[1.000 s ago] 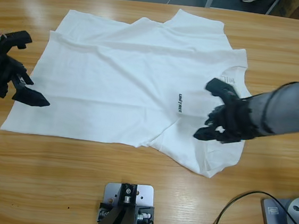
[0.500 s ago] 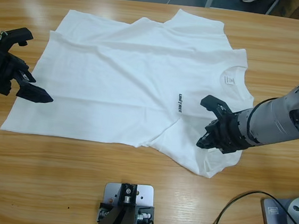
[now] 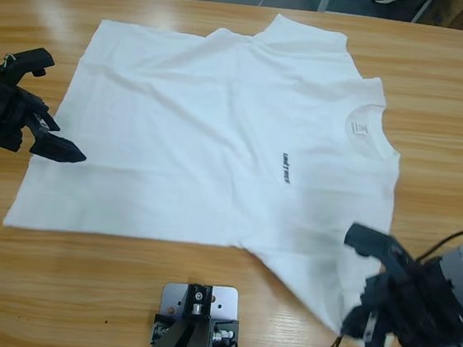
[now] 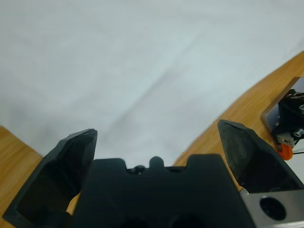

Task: Fold clothes

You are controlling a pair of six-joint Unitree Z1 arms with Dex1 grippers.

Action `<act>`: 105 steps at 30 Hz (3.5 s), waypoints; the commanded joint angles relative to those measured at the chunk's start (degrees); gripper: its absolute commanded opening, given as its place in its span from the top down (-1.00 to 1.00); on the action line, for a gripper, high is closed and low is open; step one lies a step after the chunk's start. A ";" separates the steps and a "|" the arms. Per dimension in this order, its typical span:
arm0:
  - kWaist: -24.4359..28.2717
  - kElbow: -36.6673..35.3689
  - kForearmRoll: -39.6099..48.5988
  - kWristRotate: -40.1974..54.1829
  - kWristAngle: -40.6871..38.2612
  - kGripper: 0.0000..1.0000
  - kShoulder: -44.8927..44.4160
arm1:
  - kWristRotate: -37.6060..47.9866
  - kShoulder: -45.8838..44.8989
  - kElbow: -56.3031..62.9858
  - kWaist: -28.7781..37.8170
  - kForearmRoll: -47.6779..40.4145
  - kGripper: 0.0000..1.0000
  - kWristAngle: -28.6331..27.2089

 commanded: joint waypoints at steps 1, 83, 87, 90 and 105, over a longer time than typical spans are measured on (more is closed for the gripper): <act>-0.37 2.31 -1.00 -0.88 -1.64 -1.00 2.47 | 4.71 9.49 1.06 2.69 1.37 -0.56 8.79; 1.10 -2.06 15.70 -27.18 1.50 -0.97 3.81 | 45.97 -24.55 12.24 16.32 -9.94 -0.01 -23.36; 1.77 -2.15 15.77 -26.81 1.43 -0.92 3.56 | 53.27 -31.90 12.49 16.32 -3.36 0.27 -27.51; 1.81 -1.99 15.73 -26.92 1.43 -0.92 3.67 | 57.33 -31.37 13.03 17.39 -2.61 0.25 -27.28; 1.74 -1.61 15.79 -26.99 1.45 -0.94 2.53 | 49.75 -23.59 -9.64 23.91 24.57 -0.49 -33.59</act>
